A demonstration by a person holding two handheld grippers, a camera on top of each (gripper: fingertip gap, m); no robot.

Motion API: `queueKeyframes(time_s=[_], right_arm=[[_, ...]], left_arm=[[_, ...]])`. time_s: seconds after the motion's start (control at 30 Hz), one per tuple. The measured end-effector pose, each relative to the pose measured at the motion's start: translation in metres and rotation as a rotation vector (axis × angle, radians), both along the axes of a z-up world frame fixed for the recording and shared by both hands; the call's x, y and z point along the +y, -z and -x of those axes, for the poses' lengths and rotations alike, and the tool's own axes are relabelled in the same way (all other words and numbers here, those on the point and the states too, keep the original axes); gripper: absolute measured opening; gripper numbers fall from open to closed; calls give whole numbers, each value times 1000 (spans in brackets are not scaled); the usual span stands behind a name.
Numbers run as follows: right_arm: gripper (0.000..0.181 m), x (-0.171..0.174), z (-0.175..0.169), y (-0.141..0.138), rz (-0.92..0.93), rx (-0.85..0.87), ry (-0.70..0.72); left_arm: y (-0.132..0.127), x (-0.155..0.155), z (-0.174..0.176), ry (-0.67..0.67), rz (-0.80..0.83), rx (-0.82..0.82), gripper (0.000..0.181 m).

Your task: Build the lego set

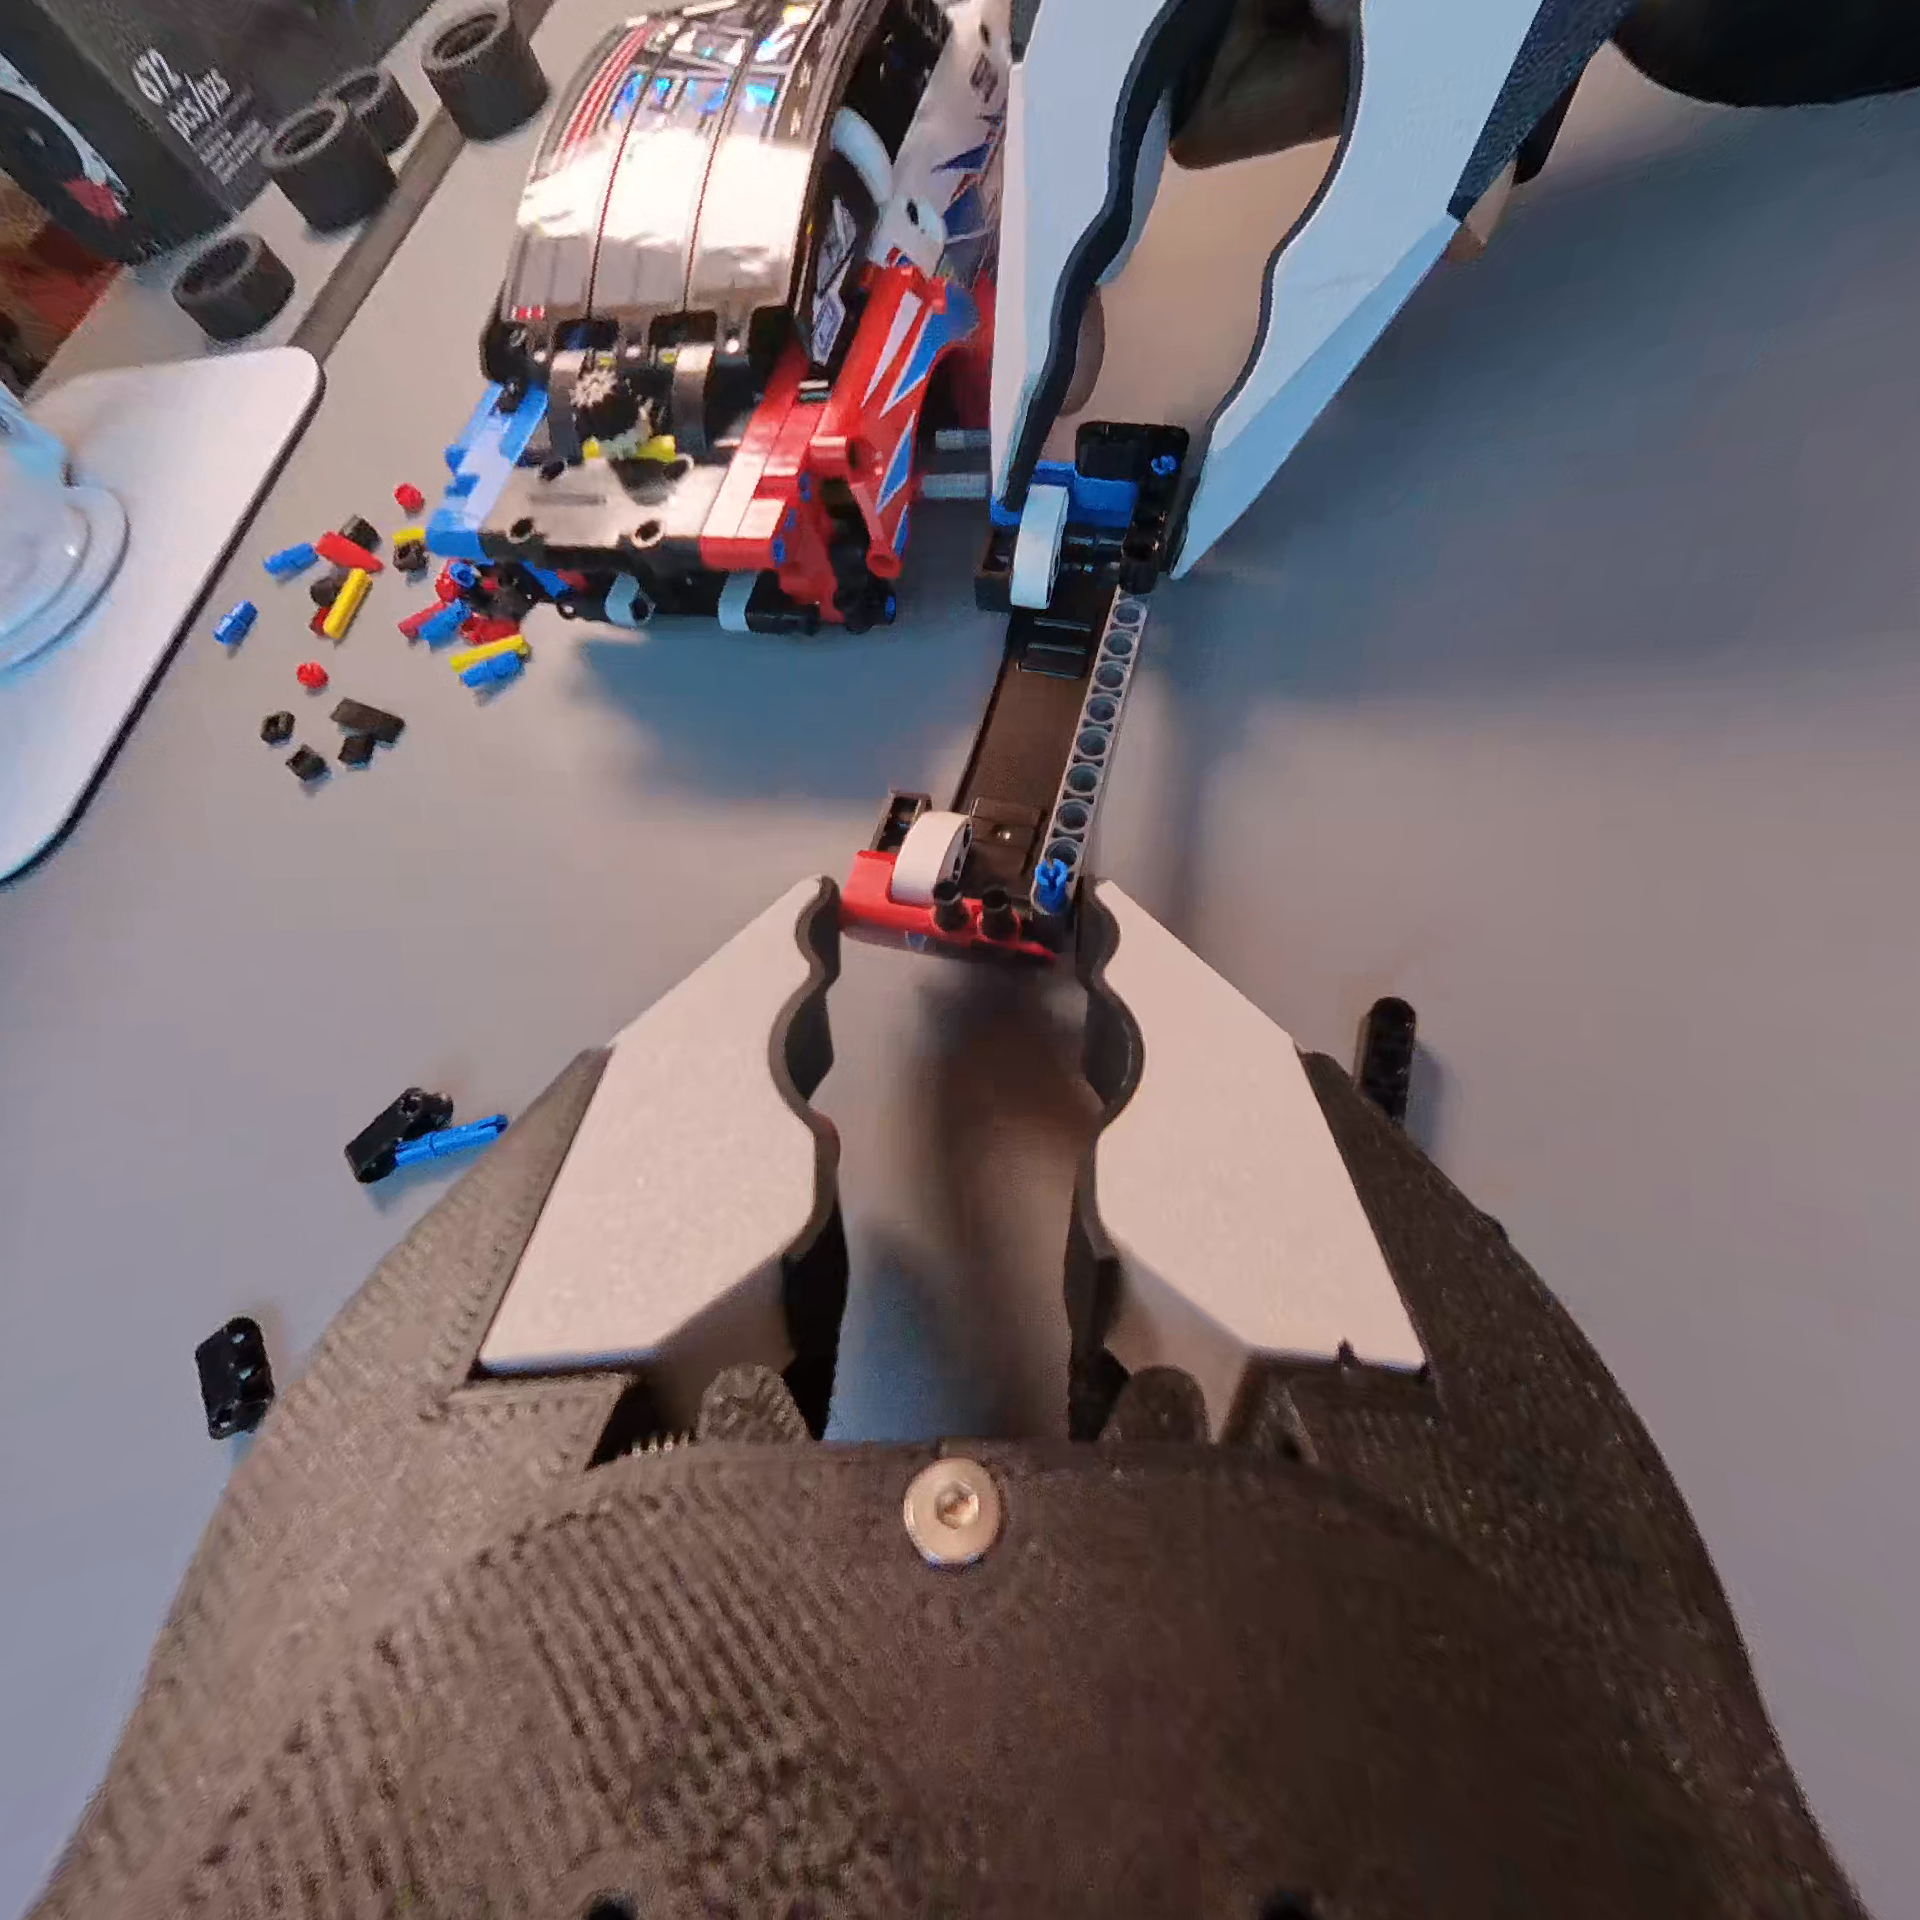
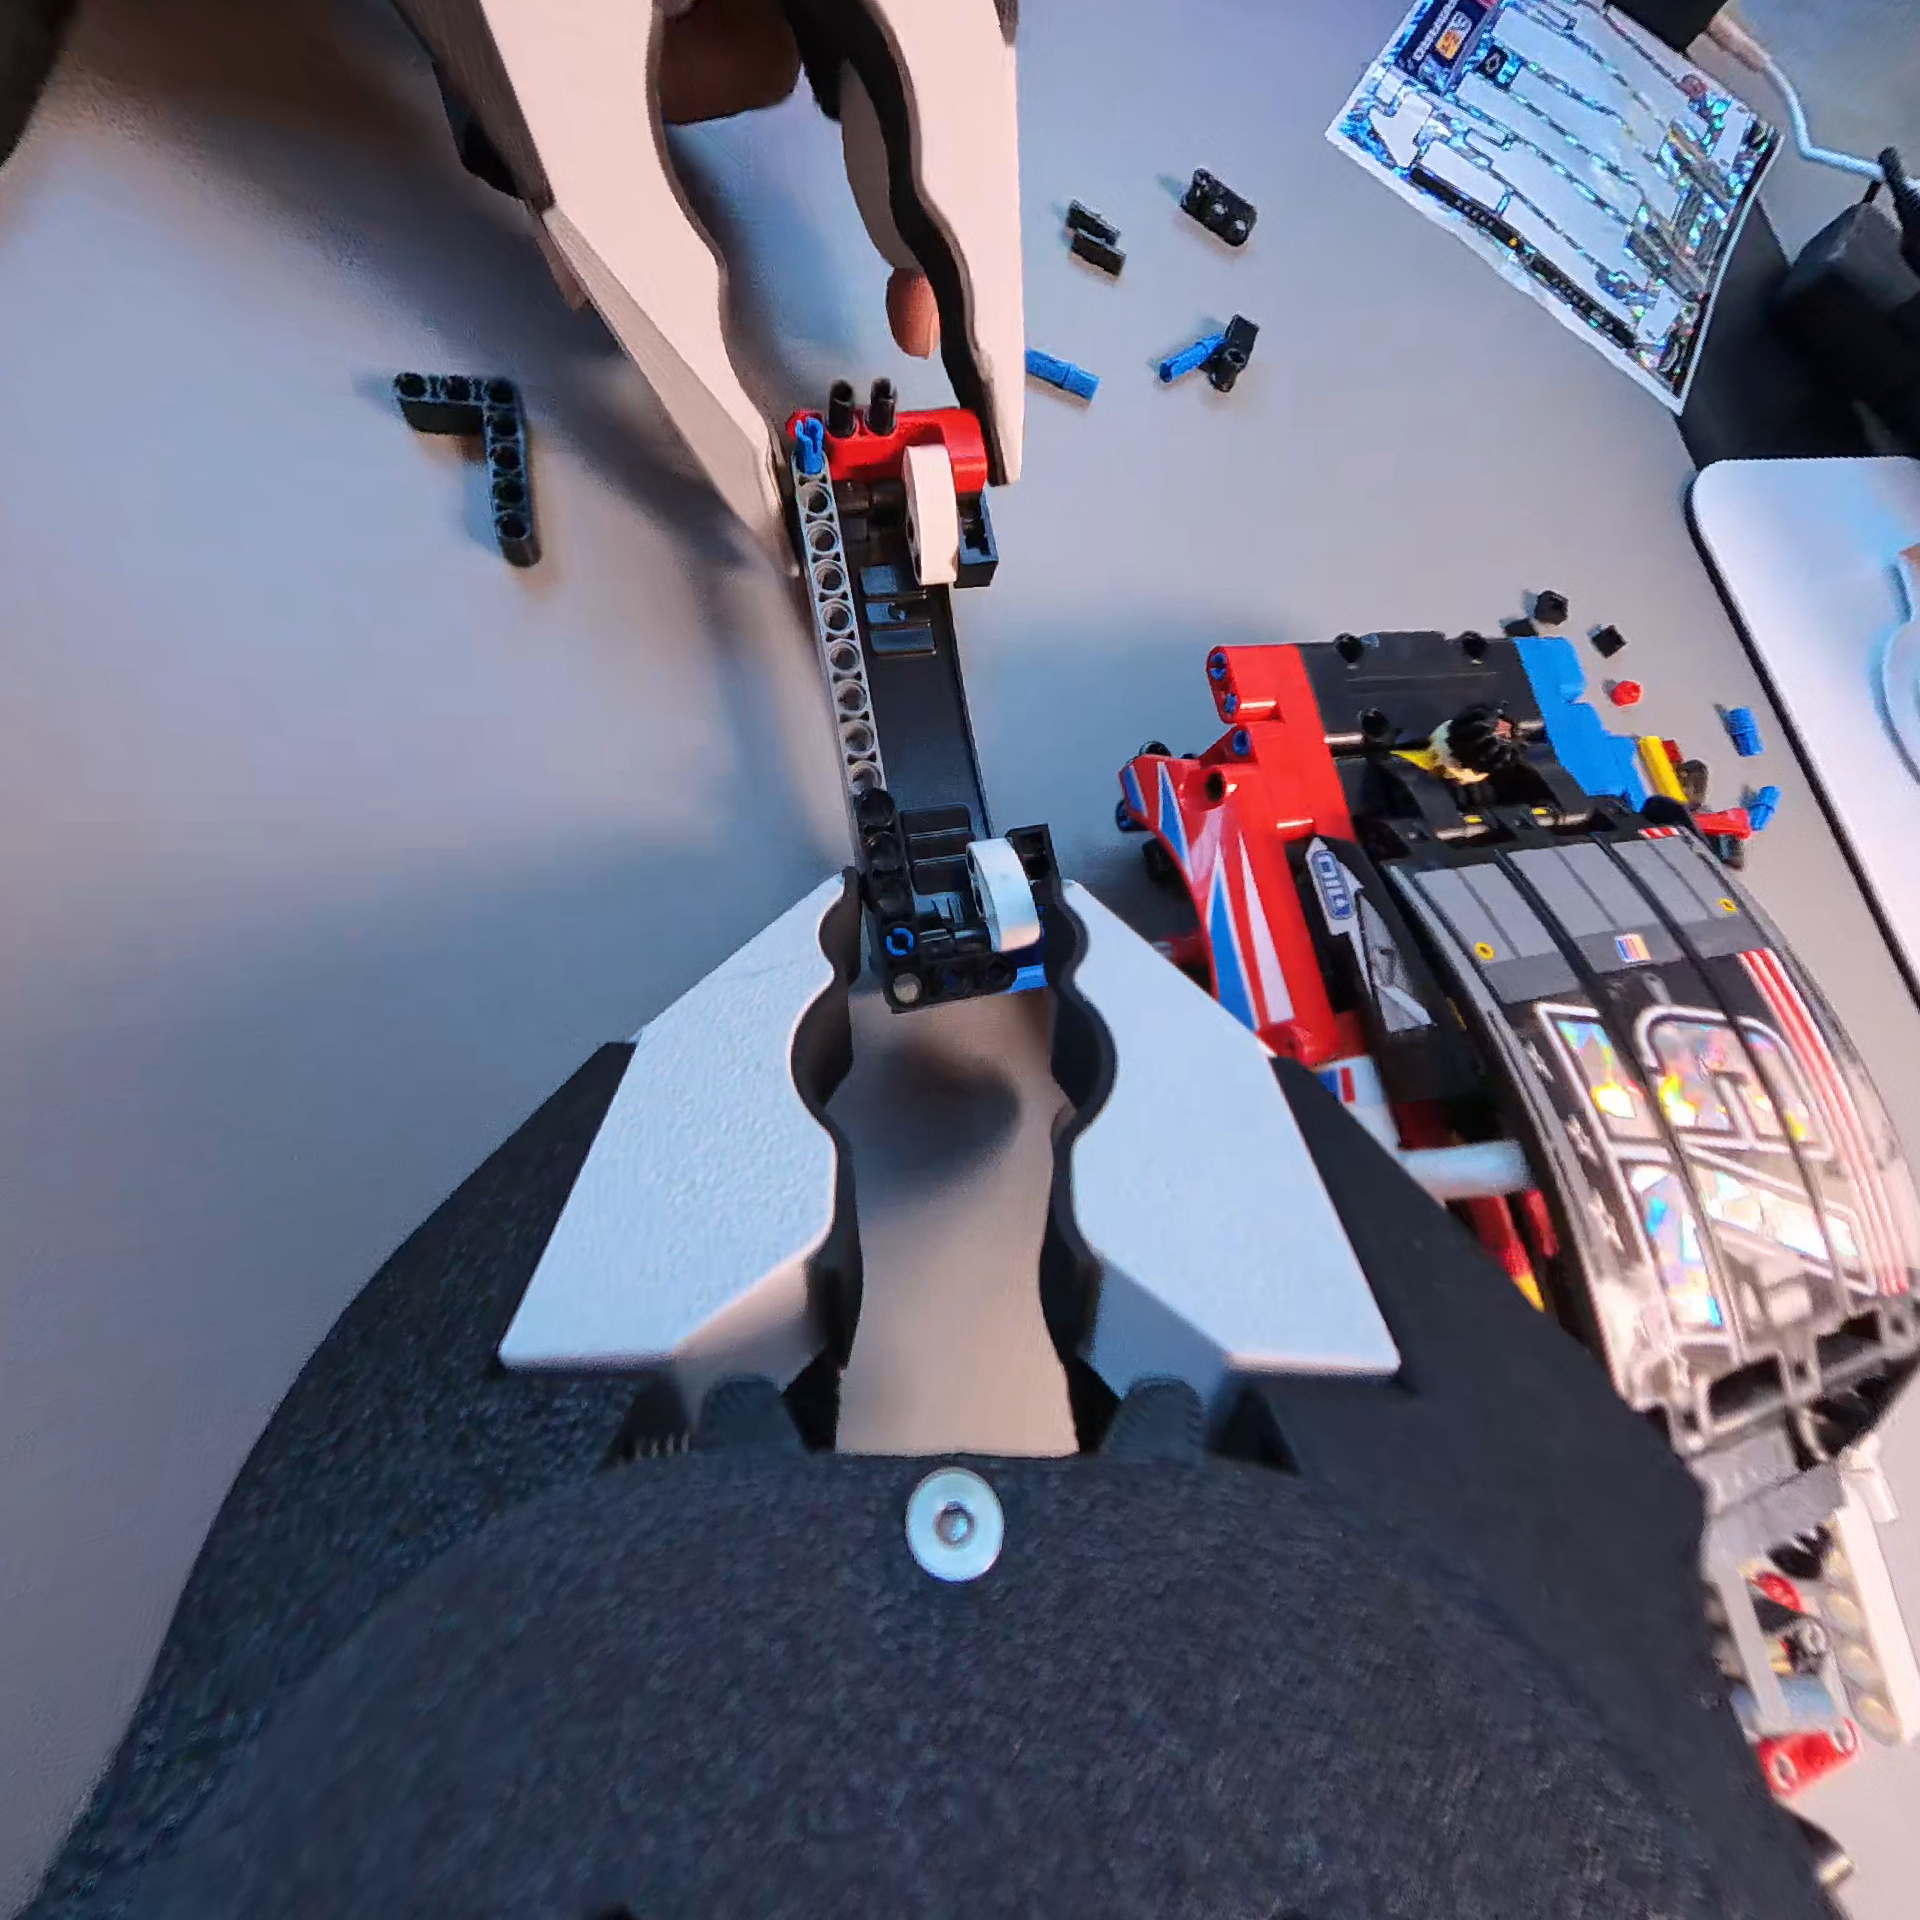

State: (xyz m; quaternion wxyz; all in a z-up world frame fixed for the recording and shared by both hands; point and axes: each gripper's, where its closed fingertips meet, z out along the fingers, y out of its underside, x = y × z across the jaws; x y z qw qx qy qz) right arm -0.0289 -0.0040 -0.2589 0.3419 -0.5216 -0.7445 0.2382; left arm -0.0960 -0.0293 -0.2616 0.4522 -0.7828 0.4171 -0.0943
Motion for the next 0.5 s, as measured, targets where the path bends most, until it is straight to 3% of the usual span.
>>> queueKeyframes(time_s=[0.03, 0.17, 0.3, 0.5], right_arm=[[35, -1, -4, -1, -13, -2, -8], [49, -14, -16, -12, -15, -11, -85], [49, -28, -15, -4, -49, -102, -176], [12, -32, -26, 12, -26, -164, -257]], left_arm=[[-3, -2, -4, -5, -23, 10, 44], [-7, -16, -27, 24, -36, 26, 44], [-6, -26, -39, 53, 29, -42, 43], [-28, -59, -7, 91, 212, -203, 41]])
